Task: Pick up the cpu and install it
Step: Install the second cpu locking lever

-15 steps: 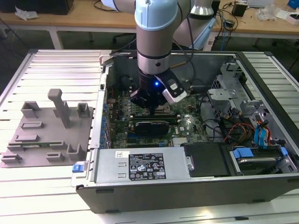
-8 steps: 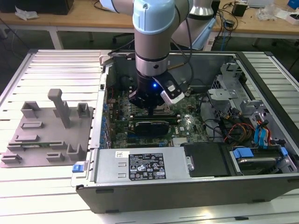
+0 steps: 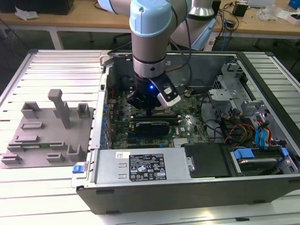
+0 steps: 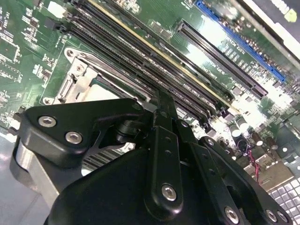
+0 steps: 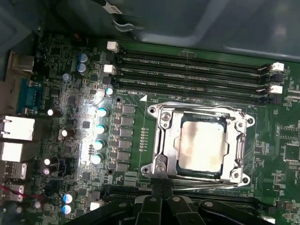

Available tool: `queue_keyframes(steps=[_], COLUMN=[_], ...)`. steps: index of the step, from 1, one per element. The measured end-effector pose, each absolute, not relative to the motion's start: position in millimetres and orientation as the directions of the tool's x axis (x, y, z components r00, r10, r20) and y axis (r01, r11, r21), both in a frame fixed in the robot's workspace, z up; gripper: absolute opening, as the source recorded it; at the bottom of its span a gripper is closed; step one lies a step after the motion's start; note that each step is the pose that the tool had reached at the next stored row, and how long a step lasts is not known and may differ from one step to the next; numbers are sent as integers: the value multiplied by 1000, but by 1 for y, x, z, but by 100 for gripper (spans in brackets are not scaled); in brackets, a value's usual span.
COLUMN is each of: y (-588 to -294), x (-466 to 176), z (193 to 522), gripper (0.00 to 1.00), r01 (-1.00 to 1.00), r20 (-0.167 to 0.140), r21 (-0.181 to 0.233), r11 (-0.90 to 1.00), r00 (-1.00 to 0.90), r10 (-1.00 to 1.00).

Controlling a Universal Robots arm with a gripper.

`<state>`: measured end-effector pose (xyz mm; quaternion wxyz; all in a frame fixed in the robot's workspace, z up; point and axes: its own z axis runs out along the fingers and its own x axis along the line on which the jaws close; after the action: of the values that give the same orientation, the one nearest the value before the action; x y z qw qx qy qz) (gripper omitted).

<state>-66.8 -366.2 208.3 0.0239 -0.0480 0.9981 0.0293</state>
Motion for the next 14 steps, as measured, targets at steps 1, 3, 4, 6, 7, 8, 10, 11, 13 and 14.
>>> queue_keyframes(steps=[1,3,4,6,7,8,10,11,13,14], y=[-366,-366,-366,-366,-366,-366,-366,-366,-368,-369], x=[-68,-70,-71,-71,-71,-71,-71,-70,-68,-66], z=[208,207,207,207,208,209,213,214,214,214], gripper=[11,11,11,11,11,11,11,11,11,11], r01=[-92,-86,-85,-84,-84,-84,-84,-84,-83,-83], r20=[-51,-52,-53,-53,-53,-53,-53,-53,-53,-53], r21=[62,73,81,85,86,86,86,86,86,86], r11=[994,994,993,993,993,993,993,993,993,993], r00=[-995,-995,-995,-995,-995,-995,-995,-995,-995,-996], r10=[-88,-82,-80,-80,-80,-80,-80,-80,-79,-79])
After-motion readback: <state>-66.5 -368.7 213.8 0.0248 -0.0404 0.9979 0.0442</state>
